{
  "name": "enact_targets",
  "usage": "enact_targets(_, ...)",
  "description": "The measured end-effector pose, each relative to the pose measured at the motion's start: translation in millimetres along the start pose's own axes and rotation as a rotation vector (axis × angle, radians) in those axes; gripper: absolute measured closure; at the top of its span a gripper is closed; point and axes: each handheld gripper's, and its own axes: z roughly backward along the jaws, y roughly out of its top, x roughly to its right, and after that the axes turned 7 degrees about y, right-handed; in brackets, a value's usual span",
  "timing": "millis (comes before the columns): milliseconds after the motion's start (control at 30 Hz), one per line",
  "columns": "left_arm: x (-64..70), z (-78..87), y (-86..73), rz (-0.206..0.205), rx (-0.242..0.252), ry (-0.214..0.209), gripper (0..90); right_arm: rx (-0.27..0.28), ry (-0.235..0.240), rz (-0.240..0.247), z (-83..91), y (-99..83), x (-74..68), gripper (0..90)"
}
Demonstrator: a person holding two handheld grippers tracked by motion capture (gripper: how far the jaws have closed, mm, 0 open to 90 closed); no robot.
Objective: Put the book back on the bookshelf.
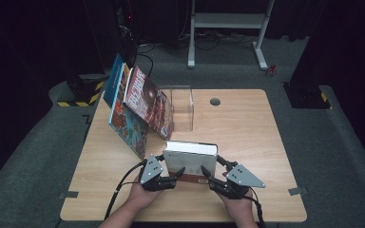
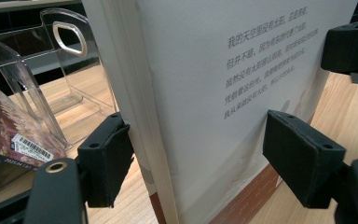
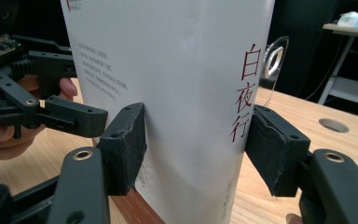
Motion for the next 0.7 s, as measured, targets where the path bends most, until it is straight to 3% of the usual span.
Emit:
enact_targets(67,3.2,-0.3,-0.9,-0.015,0.006,0.016,25.8,-0.007,0.007,-0.035,0.6,-2.4,2.4,37.5)
enact_targets(233,1.4,0.8,-2.5,0.040,0.018,0.001,25.7,0.008,0.013,-0.063,1.1,-4.1,3.4,36.8)
enact_targets(367,-0.9,3.6,-6.3,0.055,0.015,0.009,27.6,0.025,0.032,-0.105,3.0,-5.6,6.8,37.0)
enact_targets(467,-4.9,5.9,-8.5,0.073,0.009,0.003,28.5,0.018,0.050,-0.139,2.9,-7.6,11.1,31.8)
enact_targets(700,-10.2,13.8,-10.4,0.092,0.010,0.026,29.0,0.016,0.070,-0.134,0.8,-10.3,11.6,28.8)
